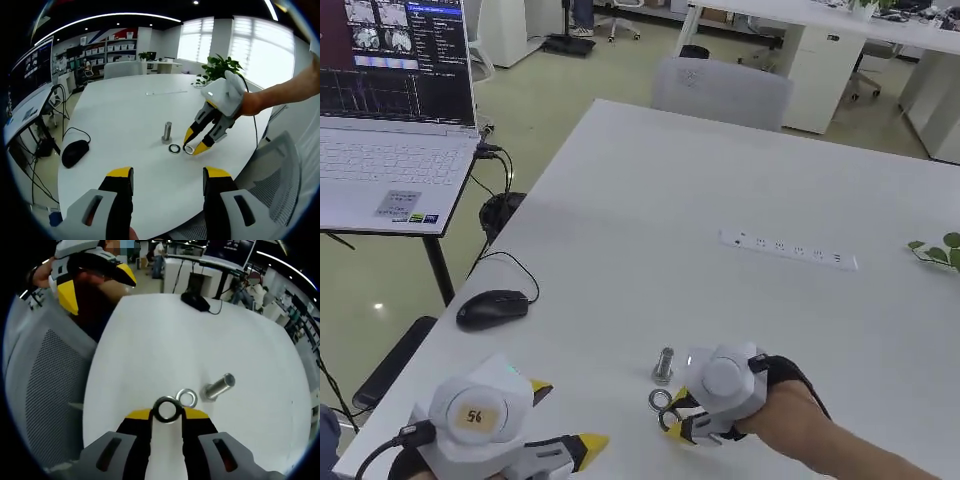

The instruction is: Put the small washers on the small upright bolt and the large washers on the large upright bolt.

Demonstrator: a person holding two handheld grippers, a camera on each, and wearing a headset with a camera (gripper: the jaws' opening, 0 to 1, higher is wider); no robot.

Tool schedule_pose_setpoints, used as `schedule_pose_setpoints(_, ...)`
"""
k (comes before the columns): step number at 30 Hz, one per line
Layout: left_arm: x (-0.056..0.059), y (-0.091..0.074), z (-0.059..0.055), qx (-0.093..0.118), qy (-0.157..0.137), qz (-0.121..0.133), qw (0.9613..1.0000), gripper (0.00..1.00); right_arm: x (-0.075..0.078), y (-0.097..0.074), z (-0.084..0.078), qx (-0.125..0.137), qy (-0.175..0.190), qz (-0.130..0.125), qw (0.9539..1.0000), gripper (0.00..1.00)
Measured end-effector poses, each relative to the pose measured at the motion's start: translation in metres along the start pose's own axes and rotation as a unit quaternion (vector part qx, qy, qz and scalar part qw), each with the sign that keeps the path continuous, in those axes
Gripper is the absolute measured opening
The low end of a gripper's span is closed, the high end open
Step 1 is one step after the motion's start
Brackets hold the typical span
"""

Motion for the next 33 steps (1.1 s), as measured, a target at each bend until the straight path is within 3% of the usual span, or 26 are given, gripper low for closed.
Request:
schedule_pose_setpoints(13,0.006,0.004,0.001,-0.003,0.005,-0.009,0.9999,0.55,0.025,-0.030,0.007,0.030,0.023,-0.044,0.9983,0.23)
schedule_pose_setpoints(21,0.008,0.006,0.004,-0.003,0.008,-0.013,0.9999,0.55,0.046,-0.048,0.027,0.041,0.014,-0.065,0.9969,0.23)
schedule_pose_setpoints(28,0.010,0.008,0.006,-0.004,0.011,-0.019,0.9997,0.56,0.066,-0.050,0.048,0.041,0.000,-0.068,0.9968,0.23)
schedule_pose_setpoints(33,0.009,0.008,0.004,-0.003,0.007,-0.017,0.9998,0.56,0.072,-0.043,0.056,0.033,-0.007,-0.056,0.9979,0.23)
Point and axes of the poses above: the centre of the closed fingertips' face, and the gripper's own axes: y roughly forward along the fingers, x roughly to its right, z roughly out of its top, the point moved 7 cm from there along -y, roughly backward along the fingers, and after that the axes turned 2 degrees about x, right-handed, at the moved point
